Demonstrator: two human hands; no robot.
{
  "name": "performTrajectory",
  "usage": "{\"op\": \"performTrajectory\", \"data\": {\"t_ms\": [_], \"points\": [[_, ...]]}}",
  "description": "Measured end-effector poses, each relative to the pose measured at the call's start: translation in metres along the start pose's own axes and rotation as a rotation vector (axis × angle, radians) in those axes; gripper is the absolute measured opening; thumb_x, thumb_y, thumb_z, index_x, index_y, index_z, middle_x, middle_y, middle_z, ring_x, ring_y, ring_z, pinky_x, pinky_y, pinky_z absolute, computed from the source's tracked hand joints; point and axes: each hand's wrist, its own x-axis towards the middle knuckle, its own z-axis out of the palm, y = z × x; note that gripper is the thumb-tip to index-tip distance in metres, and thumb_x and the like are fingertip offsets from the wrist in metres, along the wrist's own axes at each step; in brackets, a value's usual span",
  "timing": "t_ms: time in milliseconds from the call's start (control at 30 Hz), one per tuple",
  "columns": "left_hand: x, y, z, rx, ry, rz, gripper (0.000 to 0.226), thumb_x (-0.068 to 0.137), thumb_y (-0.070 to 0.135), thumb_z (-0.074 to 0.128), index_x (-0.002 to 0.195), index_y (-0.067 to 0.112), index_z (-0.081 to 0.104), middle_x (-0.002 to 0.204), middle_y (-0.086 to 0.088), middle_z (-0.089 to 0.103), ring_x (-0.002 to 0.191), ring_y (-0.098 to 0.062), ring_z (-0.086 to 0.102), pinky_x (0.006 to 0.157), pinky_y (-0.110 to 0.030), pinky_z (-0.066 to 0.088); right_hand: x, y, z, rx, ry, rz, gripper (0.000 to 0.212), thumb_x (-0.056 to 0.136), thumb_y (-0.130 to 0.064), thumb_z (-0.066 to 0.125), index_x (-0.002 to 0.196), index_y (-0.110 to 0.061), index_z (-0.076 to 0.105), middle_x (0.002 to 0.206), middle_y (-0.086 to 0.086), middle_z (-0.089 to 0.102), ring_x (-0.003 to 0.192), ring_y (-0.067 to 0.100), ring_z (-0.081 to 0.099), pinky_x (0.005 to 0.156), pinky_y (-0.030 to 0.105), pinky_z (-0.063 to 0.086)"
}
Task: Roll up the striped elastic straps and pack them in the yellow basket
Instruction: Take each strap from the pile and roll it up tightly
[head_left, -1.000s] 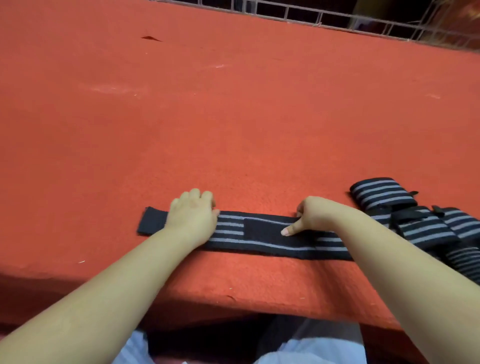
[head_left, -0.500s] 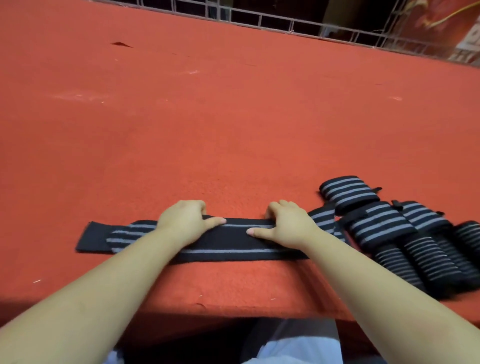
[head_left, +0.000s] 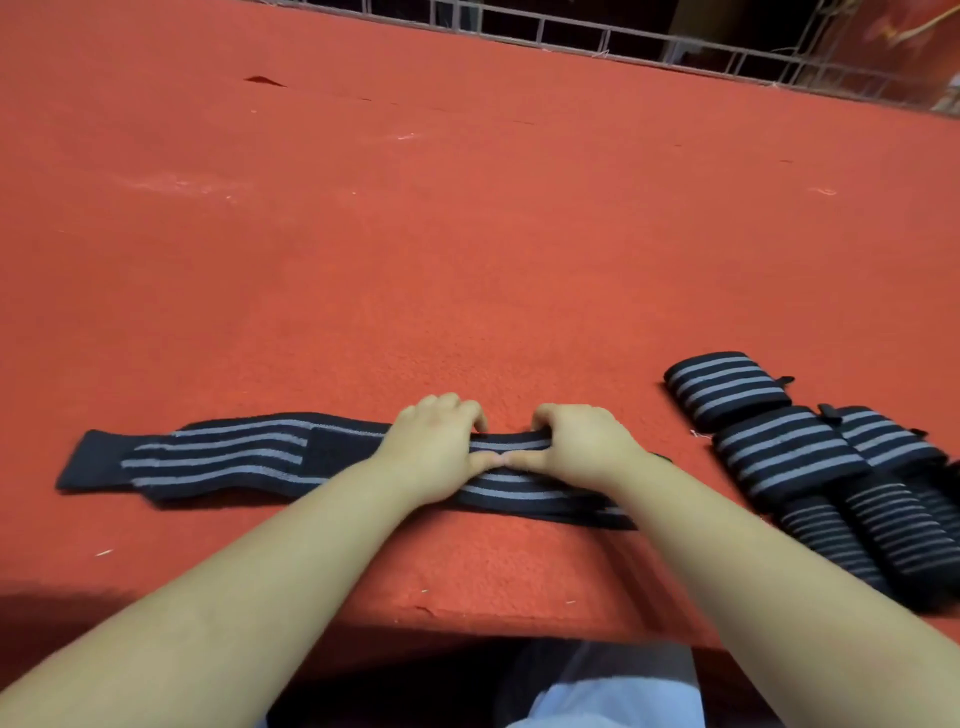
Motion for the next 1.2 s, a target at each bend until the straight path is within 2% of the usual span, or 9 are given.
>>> {"op": "performTrajectory", "data": {"t_ms": [133,300,500,600,667,767,867,1033,1200], "points": [[0.001,-0.01,0.014,-0.242,-0.014,-0.084,0.033,0.081,0.052,0.062,0.104,0.032,0.051,0.11,0.008,0.048,0.115,-0.017,0.042,0.102,-0.032,0.03,-0.006,0.035,-0.03,0.249,-0.199,0.113,0.042,0.07,-0.055,0.074,0.075,-0.019,0.053,0.071,-0.004,0.054,0.072,0.016,0.051,0.061,0.028,0.037],[0.0,-0.015,0.017,-0.271,0.006,-0.052,0.029,0.081,0.05,0.064,0.1,0.035,0.05,0.107,0.011,0.047,0.113,-0.015,0.042,0.103,-0.032,0.03,-0.017,0.068,-0.046,0.579,-0.24,0.13,0.027,0.073,-0.032,0.079,0.075,-0.013,0.061,0.067,0.0,0.06,0.065,0.014,0.053,0.062,0.026,0.042],[0.0,-0.015,0.017,-0.291,0.009,-0.059,0.027,0.08,0.05,0.064,0.097,0.037,0.048,0.107,0.012,0.048,0.113,-0.015,0.042,0.104,-0.033,0.03,-0.019,0.08,-0.06,0.361,-0.233,0.23,0.043,0.075,-0.052,0.071,0.071,-0.009,0.067,0.07,0.001,0.062,0.071,0.013,0.055,0.072,0.028,0.042],[-0.001,-0.014,0.016,-0.293,0.007,-0.063,0.028,0.08,0.05,0.064,0.098,0.037,0.048,0.109,0.011,0.049,0.113,-0.015,0.042,0.104,-0.033,0.03,-0.019,0.081,-0.054,0.039,-0.299,0.262,0.043,0.078,-0.053,0.068,0.079,-0.009,0.065,0.075,0.003,0.062,0.077,0.019,0.056,0.064,0.027,0.04],[-0.001,-0.014,0.016,-0.29,0.004,-0.063,0.027,0.08,0.05,0.064,0.097,0.038,0.047,0.108,0.012,0.048,0.113,-0.015,0.042,0.104,-0.034,0.03,-0.016,0.082,-0.045,-0.041,-0.23,0.255,0.035,0.079,-0.048,0.069,0.083,-0.015,0.059,0.083,0.002,0.062,0.084,0.021,0.057,0.065,0.028,0.04],[0.0,-0.014,0.017,-0.285,-0.006,-0.067,0.027,0.08,0.05,0.064,0.097,0.038,0.047,0.105,0.012,0.046,0.113,-0.015,0.042,0.105,-0.035,0.03,-0.014,0.073,-0.04,0.233,-0.001,0.234,0.027,0.08,-0.039,0.071,0.09,-0.019,0.057,0.097,0.002,0.064,0.09,0.02,0.06,0.079,0.029,0.045],[0.002,-0.012,0.016,-0.275,-0.009,-0.07,0.029,0.079,0.05,0.065,0.099,0.036,0.049,0.106,0.011,0.047,0.113,-0.017,0.042,0.104,-0.034,0.03,-0.013,0.044,-0.023,0.332,0.031,0.143,0.028,0.083,-0.041,0.068,0.097,-0.019,0.061,0.102,0.001,0.065,0.095,0.019,0.061,0.085,0.028,0.044],[-0.001,-0.016,0.005,-0.074,0.026,-0.129,0.05,0.074,0.067,0.058,0.105,0.027,0.054,0.113,0.003,0.052,0.113,-0.02,0.044,0.097,-0.033,0.031,-0.005,-0.013,0.013,0.229,0.06,0.025,0.036,0.087,-0.052,0.055,0.101,-0.019,0.059,0.112,0.007,0.06,0.109,0.026,0.052,0.091,0.035,0.039],[-0.012,-0.035,-0.009,0.352,0.056,-0.148,0.069,0.074,0.081,0.033,0.087,0.018,0.057,0.101,-0.002,0.058,0.102,-0.022,0.048,0.088,-0.034,0.033,-0.003,-0.041,0.013,0.155,0.044,-0.015,0.034,0.094,-0.049,0.045,0.095,-0.015,0.051,0.103,0.008,0.064,0.102,0.03,0.056,0.075,0.033,0.034]]}}
